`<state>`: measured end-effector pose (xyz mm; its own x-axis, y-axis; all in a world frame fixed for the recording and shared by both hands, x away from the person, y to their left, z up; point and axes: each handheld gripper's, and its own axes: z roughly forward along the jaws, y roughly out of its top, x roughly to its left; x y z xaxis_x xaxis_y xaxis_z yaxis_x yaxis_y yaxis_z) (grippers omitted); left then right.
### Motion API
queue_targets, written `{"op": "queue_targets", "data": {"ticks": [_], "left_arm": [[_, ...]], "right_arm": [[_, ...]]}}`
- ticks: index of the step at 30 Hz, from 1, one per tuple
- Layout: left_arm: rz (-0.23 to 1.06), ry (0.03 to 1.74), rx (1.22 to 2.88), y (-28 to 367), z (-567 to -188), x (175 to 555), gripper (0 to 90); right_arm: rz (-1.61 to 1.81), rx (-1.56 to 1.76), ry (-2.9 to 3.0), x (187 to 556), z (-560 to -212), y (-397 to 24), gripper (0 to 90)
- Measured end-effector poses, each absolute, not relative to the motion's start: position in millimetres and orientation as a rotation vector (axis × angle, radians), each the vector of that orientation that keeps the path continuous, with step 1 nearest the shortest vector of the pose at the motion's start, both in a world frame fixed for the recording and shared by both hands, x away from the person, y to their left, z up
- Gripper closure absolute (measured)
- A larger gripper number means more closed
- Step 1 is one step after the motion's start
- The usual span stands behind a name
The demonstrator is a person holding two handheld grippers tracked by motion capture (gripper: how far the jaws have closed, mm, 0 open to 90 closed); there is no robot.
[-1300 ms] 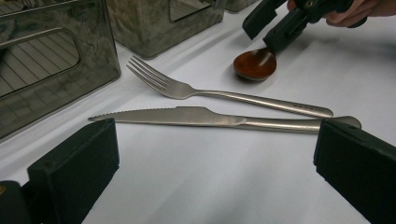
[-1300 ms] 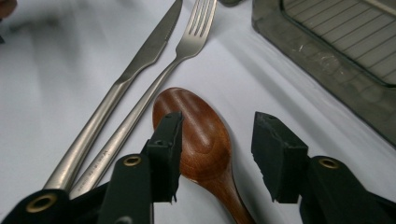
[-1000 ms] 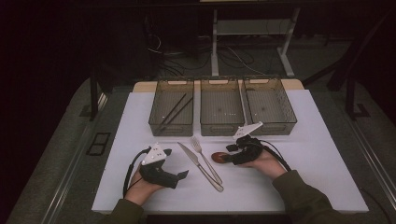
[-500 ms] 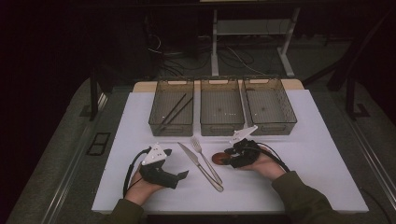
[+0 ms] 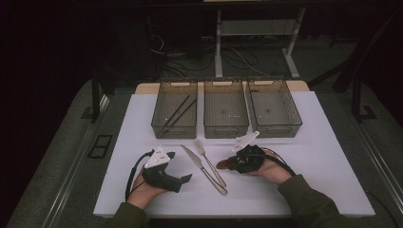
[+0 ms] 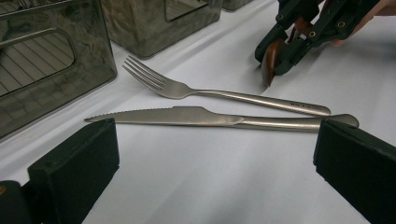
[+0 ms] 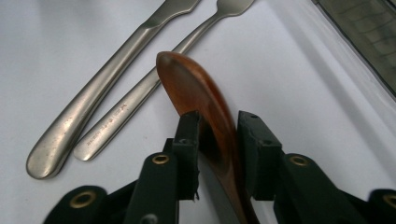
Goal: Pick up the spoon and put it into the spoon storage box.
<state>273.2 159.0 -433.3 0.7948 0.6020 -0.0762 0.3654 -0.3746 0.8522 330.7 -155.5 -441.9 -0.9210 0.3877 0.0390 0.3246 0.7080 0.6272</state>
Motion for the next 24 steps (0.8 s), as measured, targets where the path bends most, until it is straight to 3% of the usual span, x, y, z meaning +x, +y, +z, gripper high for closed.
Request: {"op": "queue_targets", "data": {"ticks": [11,24], "left_arm": [[0.303,0.716,1.998,159.2,-432.6,272.4,0.0],[0.306,0.703,1.991,160.1,-431.7,272.2,0.0]], "right_arm": [[1.014,0.592,2.838,329.9,-440.7,-155.3,79.5],[1.052,0.67,2.803,334.5,-435.3,-163.0,80.3]]}}
